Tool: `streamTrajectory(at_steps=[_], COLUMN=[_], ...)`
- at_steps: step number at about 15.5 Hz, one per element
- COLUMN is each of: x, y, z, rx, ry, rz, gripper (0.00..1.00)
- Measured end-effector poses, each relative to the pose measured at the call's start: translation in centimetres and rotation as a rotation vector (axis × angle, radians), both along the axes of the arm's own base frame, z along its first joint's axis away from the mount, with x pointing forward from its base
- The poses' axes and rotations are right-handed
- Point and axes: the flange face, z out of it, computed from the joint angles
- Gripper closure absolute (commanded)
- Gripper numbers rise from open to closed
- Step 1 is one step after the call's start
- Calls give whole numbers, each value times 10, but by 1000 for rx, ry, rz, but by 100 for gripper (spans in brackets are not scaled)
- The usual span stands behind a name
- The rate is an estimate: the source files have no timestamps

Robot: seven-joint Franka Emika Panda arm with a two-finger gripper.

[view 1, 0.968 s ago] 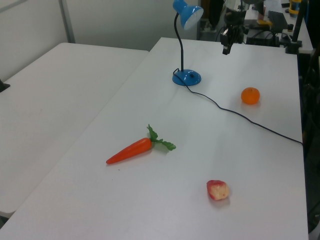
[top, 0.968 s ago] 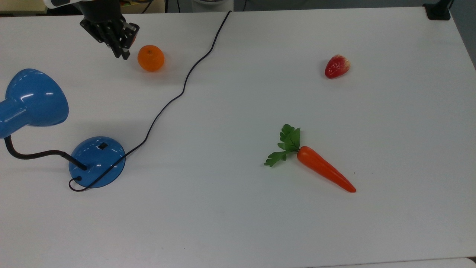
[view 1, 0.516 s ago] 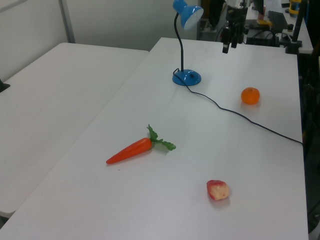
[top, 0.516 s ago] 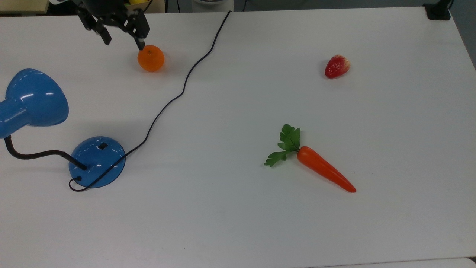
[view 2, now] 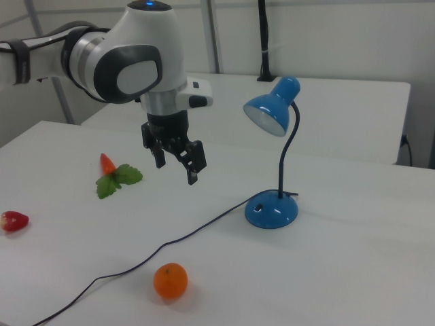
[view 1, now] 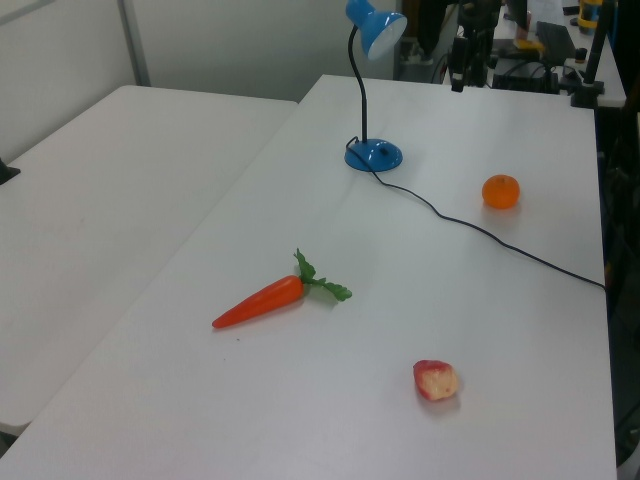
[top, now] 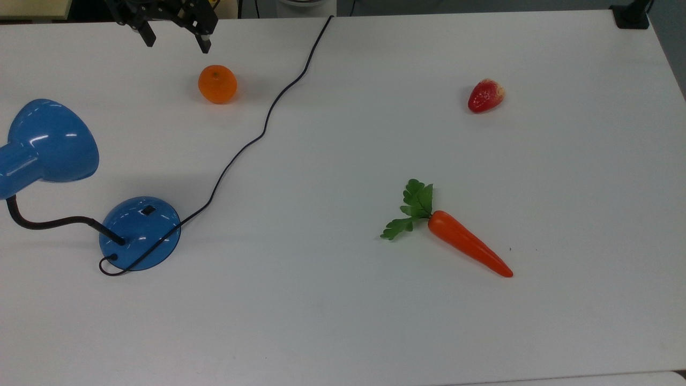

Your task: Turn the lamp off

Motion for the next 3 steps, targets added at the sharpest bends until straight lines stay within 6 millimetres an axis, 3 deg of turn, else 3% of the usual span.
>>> streamTrajectory(at_steps=[3], x=[-2], y=[1], z=[3], rx=[5], ry=[17], rz=[7], gripper=[0])
